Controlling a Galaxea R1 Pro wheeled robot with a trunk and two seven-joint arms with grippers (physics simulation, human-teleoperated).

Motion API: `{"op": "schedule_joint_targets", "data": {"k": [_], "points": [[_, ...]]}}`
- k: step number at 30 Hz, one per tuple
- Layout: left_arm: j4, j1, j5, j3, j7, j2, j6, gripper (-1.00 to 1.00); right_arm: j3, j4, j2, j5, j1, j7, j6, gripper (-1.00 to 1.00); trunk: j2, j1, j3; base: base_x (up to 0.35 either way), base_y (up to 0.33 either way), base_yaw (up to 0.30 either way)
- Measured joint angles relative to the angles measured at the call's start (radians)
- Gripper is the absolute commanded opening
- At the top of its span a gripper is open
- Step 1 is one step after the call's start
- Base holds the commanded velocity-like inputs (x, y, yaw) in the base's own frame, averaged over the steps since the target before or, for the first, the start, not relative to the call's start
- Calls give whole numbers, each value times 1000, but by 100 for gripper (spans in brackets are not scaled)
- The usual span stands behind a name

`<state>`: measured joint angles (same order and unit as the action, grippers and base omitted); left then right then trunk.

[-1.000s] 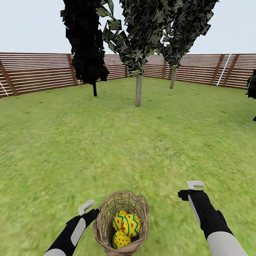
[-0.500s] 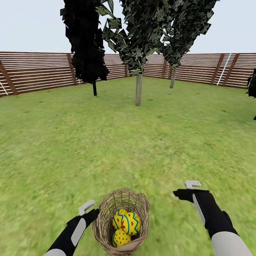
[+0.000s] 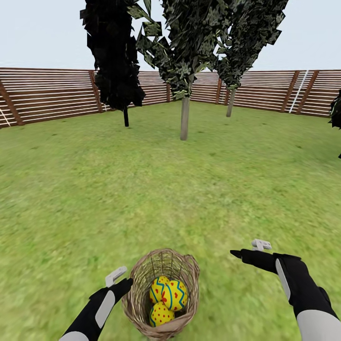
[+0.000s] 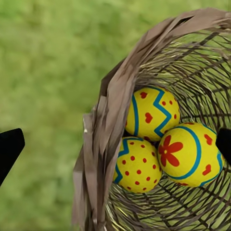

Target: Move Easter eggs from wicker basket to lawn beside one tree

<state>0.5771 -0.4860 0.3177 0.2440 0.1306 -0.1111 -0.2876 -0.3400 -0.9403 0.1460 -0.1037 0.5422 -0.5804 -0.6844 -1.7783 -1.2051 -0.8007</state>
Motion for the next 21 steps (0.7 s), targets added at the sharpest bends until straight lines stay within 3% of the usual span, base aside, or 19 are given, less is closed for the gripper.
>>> {"op": "schedule_joint_targets", "data": {"k": [21], "points": [[-29, 0, 0, -5, 0, -1, 1, 100, -1, 1, -2, -7, 0, -2, 0, 100, -147, -81, -66, 0, 0, 0]]}}
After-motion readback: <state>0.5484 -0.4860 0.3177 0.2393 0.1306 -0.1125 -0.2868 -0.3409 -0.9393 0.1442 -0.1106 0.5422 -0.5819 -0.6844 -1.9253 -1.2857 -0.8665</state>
